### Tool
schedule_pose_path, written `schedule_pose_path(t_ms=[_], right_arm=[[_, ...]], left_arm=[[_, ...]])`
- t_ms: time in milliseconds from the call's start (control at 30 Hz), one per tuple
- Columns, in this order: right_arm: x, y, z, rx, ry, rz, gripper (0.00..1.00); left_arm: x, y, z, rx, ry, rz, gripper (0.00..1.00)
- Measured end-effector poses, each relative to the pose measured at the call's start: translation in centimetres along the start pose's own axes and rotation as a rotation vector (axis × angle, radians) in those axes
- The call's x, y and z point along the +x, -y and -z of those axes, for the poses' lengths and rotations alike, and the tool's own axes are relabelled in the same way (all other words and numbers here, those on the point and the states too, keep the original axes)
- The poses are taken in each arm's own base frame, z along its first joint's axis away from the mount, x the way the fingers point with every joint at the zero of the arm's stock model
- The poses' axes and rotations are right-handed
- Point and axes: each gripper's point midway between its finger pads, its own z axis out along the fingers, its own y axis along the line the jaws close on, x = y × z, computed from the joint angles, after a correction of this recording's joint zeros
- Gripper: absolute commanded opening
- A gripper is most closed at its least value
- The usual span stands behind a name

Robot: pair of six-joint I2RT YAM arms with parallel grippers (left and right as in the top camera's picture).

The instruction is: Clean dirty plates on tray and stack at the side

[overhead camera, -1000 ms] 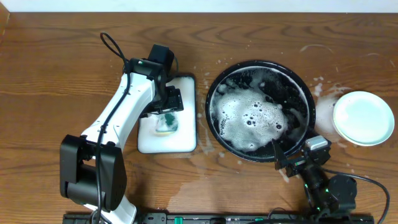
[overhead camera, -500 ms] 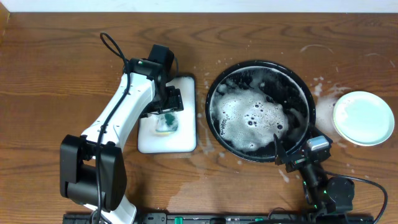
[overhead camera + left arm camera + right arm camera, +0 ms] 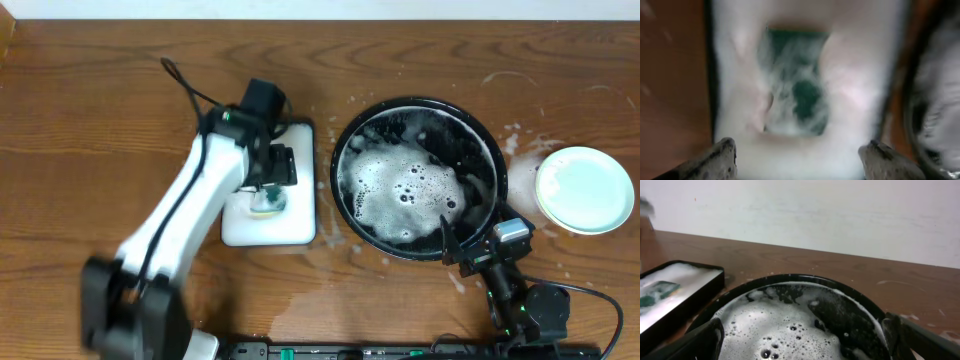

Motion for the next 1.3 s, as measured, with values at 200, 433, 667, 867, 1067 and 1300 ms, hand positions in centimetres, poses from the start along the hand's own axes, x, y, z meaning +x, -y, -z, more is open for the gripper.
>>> schedule_pose_path(t_ms=[200, 433, 667, 867, 1067, 1300], right_arm=[[0.0, 0.1, 0.0, 0.004, 0.000, 0.000, 0.99], [0.0, 0.1, 0.0, 0.006, -0.001, 0.000, 0.99], [0.0, 0.1, 0.0, 0.007, -0.001, 0.000, 0.99], [0.0, 0.1, 0.0, 0.006, -0.001, 0.000, 0.99], [0.0, 0.1, 0.0, 0.007, -0.001, 0.000, 0.99], [0.0, 0.1, 0.0, 0.006, 0.000, 0.000, 0.99]], left_arm=[[-3.7, 0.4, 12.1, 0.207, 0.686, -0.007, 0.84], [0.4, -6.9, 14.6, 0.248, 1.071, 0.142, 0.84], [4.4, -12.3, 15.2, 0.200, 1.294, 0.282, 0.84], [6.0, -13.9, 14.6, 0.186, 1.401, 0.326, 0.84], [5.4, -13.4, 10.7, 0.190, 1.359, 0.313, 0.84], [4.9, -13.0, 6.2, 0.221, 1.319, 0.333, 0.84]])
